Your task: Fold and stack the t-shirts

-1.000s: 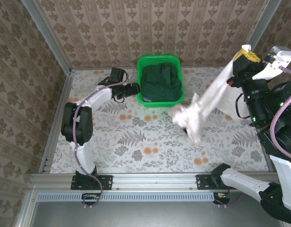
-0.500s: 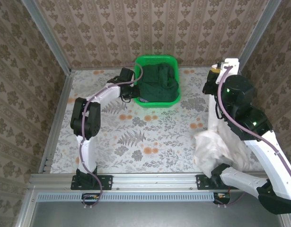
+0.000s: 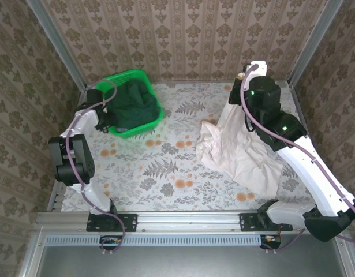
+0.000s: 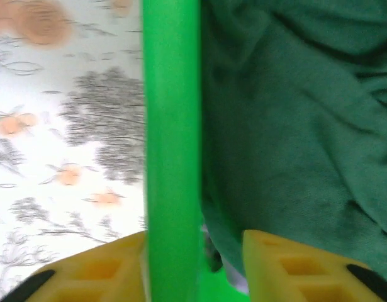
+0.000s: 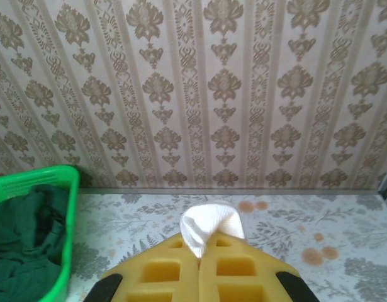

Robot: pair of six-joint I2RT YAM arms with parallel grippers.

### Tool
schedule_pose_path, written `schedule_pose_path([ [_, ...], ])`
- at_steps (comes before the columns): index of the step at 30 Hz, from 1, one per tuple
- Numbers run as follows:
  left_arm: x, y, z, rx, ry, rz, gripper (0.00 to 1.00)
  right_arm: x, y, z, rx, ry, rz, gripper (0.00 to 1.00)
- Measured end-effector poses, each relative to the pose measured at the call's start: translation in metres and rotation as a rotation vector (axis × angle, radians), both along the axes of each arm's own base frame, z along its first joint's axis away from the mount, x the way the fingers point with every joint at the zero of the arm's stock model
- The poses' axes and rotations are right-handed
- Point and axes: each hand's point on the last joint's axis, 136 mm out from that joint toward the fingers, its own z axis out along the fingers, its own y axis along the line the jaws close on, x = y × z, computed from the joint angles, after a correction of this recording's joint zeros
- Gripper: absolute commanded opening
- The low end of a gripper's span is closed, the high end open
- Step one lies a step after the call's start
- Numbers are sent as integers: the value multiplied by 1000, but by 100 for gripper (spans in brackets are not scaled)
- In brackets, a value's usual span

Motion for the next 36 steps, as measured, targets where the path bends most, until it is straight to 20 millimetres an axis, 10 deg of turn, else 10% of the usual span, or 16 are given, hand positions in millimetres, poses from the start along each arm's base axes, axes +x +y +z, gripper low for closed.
schedule_pose_path([
  [8,-2,4,30,123,-8,55,81,13,2,-109,43,180,-26,6],
  [14,12,-113,113,106,-241,-108,74,0,0,-211,108,372,-36,21],
  [18,31,-186,132,21,-294,-170,60,-15,3,-262,155,470,-29,29],
  [23,82,-221,83,-18,-203,-146,56,-28,3,-296,177,533,-25,34],
  [29,87,-227,6,52,-22,-107,52,-25,8,-296,208,512,-4,36],
  [36,85,-223,2,105,7,-107,31,-23,14,-295,243,496,16,35],
])
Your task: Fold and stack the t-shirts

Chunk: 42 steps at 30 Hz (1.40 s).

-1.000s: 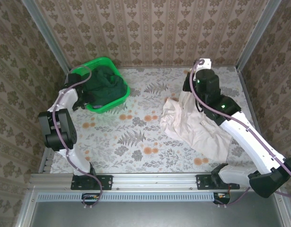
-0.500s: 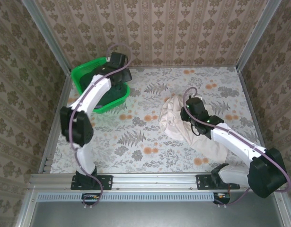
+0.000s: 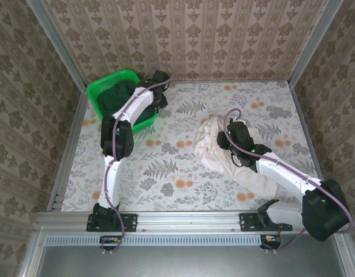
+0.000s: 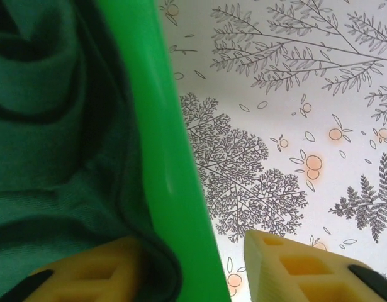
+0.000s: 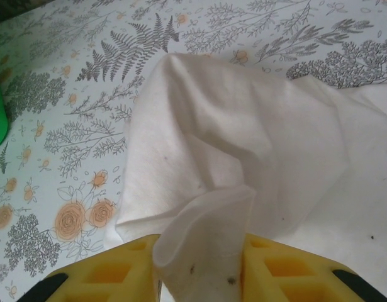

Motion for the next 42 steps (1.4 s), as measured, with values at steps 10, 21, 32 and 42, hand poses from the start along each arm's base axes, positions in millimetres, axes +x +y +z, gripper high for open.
schedule_pose_path([
  [10,-38,46,-4,97,41,-244,23,-7,-1,-4,36,-6,-6,30],
  [21,-31,141,-5,157,63,-312,10,-19,-10,3,92,-70,-44,25],
  [32,-30,187,-3,344,119,-386,8,-19,-15,3,105,-101,-70,24],
  [42,-27,208,-4,368,177,-368,22,-18,-14,5,115,-114,-71,23],
])
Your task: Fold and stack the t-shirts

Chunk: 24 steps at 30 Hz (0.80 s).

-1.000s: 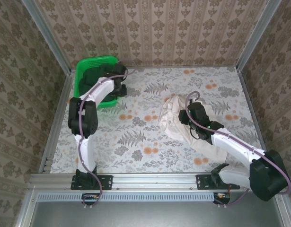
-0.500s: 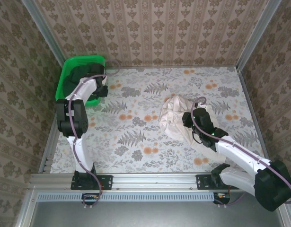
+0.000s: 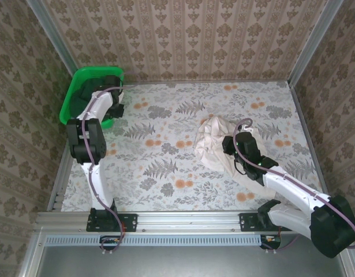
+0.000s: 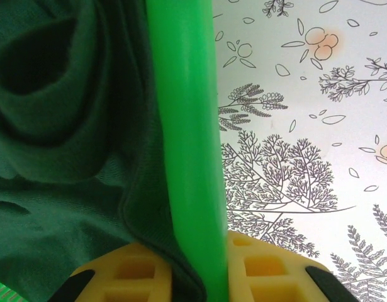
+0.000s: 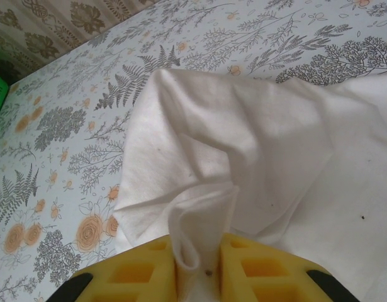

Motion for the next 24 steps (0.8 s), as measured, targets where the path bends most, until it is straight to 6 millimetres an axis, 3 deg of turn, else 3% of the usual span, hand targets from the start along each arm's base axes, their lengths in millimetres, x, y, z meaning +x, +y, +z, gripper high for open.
schedule_pose_path([
  [2,0,0,0,6,2,-10,32,0,0,0,0,0,0,23],
  [8,3,10,-11,42,15,0,81,0,0,1,1,-4,0,25],
  [11,4,7,-4,48,-3,9,97,1,0,1,1,-5,-1,25],
  [13,7,-1,9,57,-27,5,100,1,-1,1,-2,-5,-4,25],
  [16,15,-28,50,77,-112,-33,100,1,-2,1,-14,-7,-9,24],
  [19,11,-68,112,74,-242,-79,100,1,-5,0,-28,-4,-15,21],
  [22,-16,-112,180,14,-391,-129,100,-2,-6,0,-47,5,-7,8],
  [24,-51,-143,226,-68,-501,-173,100,-3,-5,9,-51,4,2,2],
])
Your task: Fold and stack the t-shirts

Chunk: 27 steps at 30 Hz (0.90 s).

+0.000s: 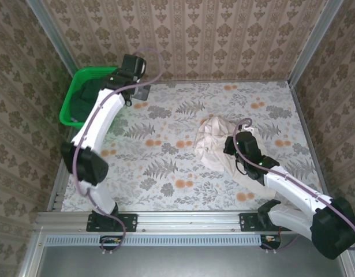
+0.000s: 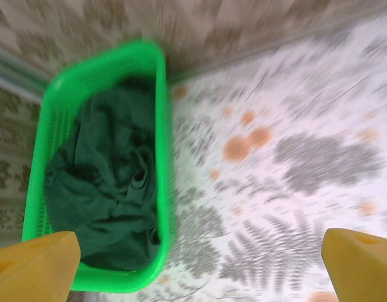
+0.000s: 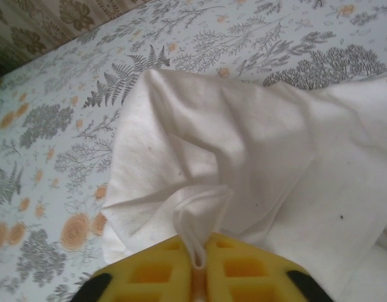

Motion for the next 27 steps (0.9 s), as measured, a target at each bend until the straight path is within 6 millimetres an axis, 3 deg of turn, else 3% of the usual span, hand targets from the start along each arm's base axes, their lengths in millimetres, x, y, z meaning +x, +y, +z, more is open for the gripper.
schedule_pose_path([
  [3,-61,-34,33,-137,-76,-111,100,-2,8,33,40,-33,40,0],
  [5,-96,-48,31,-235,-77,-182,100,-4,17,64,75,-70,80,0],
  [9,-141,-52,-16,-380,18,-224,100,-13,46,142,138,-158,204,0],
  [12,-157,-41,-47,-415,67,-185,100,-10,74,196,171,-207,302,0],
  [15,-159,-19,-53,-442,56,-105,100,13,105,232,187,-225,366,3],
  [17,-152,-2,-48,-473,30,-31,100,43,130,238,178,-203,390,12],
  [18,-147,9,-48,-494,22,20,100,61,142,236,164,-186,392,27],
  [20,-139,25,-51,-529,23,102,100,102,165,219,115,-114,390,40],
  [22,-130,28,-65,-557,72,155,100,138,179,198,63,-31,368,58],
  [24,-122,17,-86,-580,164,167,99,165,174,179,23,47,322,65],
  [27,-115,-11,-132,-630,353,164,92,183,135,163,-17,159,225,68],
])
